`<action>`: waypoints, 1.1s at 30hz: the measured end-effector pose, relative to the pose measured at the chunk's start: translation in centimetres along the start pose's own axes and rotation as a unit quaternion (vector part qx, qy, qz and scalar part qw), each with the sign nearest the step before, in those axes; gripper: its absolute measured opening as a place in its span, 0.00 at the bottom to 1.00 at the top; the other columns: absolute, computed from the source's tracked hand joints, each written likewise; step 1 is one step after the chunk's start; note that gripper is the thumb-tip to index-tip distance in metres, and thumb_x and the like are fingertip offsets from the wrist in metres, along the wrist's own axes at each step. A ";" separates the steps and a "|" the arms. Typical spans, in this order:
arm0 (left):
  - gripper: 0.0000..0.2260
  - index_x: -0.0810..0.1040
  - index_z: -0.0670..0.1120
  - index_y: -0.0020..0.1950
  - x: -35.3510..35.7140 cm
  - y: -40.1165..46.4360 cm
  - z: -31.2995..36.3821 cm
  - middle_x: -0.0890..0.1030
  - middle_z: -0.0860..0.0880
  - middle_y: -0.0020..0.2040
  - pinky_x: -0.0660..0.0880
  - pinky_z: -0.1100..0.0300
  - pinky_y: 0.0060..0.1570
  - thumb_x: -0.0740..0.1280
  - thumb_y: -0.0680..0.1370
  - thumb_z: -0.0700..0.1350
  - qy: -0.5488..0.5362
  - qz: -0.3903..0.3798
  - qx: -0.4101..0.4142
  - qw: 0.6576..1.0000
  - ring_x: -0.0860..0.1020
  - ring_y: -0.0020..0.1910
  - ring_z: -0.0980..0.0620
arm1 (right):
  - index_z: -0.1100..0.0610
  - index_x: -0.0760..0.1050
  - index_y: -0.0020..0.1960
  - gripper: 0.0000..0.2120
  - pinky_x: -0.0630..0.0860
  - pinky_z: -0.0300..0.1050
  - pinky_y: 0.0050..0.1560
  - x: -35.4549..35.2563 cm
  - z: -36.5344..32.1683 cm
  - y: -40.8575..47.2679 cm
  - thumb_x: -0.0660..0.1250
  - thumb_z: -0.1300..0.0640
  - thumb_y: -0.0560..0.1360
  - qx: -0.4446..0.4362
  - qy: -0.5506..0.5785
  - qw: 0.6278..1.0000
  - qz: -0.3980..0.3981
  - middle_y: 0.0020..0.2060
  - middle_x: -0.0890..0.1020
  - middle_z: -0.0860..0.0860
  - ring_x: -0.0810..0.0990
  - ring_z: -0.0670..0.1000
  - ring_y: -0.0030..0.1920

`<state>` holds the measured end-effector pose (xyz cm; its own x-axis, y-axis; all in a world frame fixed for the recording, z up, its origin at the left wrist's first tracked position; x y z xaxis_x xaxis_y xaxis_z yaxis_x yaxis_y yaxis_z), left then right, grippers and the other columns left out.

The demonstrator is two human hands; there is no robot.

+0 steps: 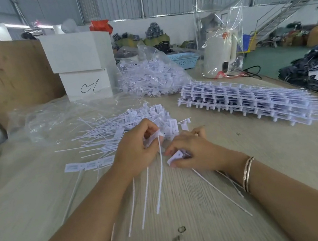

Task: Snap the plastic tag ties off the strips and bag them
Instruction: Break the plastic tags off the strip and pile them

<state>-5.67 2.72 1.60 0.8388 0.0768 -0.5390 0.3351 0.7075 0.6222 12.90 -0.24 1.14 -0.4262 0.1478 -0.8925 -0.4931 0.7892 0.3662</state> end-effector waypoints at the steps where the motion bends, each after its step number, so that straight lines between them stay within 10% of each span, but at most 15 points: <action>1: 0.05 0.72 0.54 0.45 0.0 0.0 0.1 0.77 0.58 0.38 0.72 0.56 0.36 0.66 0.72 0.48 0.007 -0.009 0.008 1.000 0.75 0.37 0.58 | 0.46 0.78 0.52 0.09 0.50 0.42 0.50 -0.1 0.4 -0.1 0.69 0.49 0.73 0.006 -0.009 1.000 0.002 0.44 0.77 0.38 0.70 0.39 0.50; 10: 0.13 0.69 0.53 0.57 0.8 0.0 0.7 0.75 0.58 0.45 0.75 0.54 0.43 0.66 0.75 0.52 0.142 -0.081 -0.008 0.987 0.76 0.46 0.54 | 0.49 0.79 0.41 0.16 0.52 0.44 0.47 -1.4 1.4 -0.4 0.56 0.45 0.78 0.137 -0.045 0.978 0.153 0.36 0.75 0.42 0.70 0.44 0.46; 24: 0.15 0.69 0.50 0.59 1.0 -0.2 2.2 0.77 0.55 0.53 0.73 0.57 0.43 0.66 0.73 0.45 0.162 -0.111 0.045 0.979 0.76 0.50 0.54 | 0.54 0.76 0.39 0.10 0.59 0.54 0.62 -1.1 0.0 0.1 0.61 0.56 0.78 0.170 0.134 0.972 0.089 0.37 0.76 0.46 0.74 0.48 0.47; 33: 0.09 0.68 0.53 0.51 1.4 0.0 1.6 0.78 0.54 0.49 0.67 0.58 0.35 0.64 0.74 0.50 0.249 -0.130 0.017 0.960 0.76 0.44 0.52 | 0.66 0.74 0.41 0.12 0.65 0.44 0.47 -1.0 0.6 -0.2 0.62 0.58 0.78 0.196 0.268 0.940 0.079 0.36 0.73 0.56 0.71 0.48 0.39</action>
<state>-3.78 1.66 1.72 0.4181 0.2327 -0.8781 0.5258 0.7262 0.4428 13.89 -0.19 1.78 -0.8440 0.0434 -0.5346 -0.1183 0.9572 0.2643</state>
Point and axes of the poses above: each hand's wrist, its own y-axis towards the middle knuckle, its own x-axis out of the palm, z = x × y, the point moved 1 cm from there along y, towards the middle knuckle
